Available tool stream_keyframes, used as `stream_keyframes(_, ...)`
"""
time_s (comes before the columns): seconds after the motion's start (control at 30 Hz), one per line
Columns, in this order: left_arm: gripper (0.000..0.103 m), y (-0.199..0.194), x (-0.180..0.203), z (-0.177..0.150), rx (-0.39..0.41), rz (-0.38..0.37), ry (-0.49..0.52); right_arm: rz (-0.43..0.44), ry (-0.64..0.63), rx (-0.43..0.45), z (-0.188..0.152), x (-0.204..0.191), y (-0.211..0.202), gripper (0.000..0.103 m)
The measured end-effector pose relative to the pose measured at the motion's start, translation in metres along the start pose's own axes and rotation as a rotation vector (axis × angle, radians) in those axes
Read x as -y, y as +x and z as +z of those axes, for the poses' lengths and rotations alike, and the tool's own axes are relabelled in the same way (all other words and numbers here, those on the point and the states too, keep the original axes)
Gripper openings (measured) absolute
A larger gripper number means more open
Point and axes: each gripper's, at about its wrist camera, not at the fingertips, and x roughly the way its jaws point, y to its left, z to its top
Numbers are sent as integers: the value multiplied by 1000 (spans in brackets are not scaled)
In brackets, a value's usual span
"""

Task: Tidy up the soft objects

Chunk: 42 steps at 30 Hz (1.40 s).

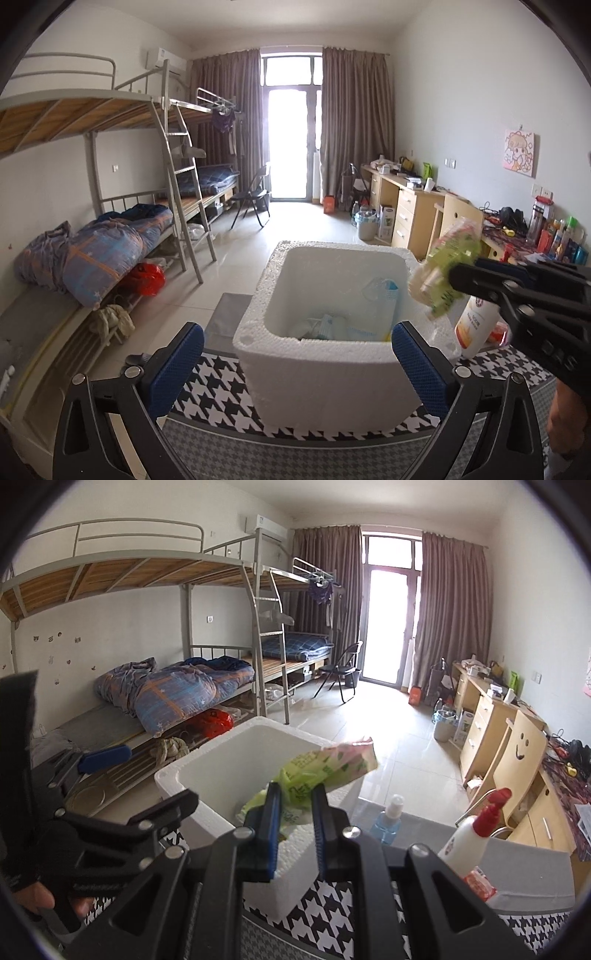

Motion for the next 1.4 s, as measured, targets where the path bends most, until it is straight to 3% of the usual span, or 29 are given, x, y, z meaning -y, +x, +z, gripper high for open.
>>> stream_keyframes(0.67,102,-18,-26,-21,23,43,-41,33,2,-99,6,-7,47,20)
stream_keyframes(0.87,102,-24,-29,-24,36,55,-46,59,-5,-132,6,-9,57,35)
stream_keyframes(0.93,102,-25,-27,-24,38,56,-43,48,-7,-139,5,-9,58,59)
stream_keyframes(0.97,102,-24,-27,-24,38,55,-43,52,-7,-138,5,-9,57,63)
stream_keyframes(1.4,102,-36,-17,-22,40,40,-38,43,-18,-96,6,-6,29,66)
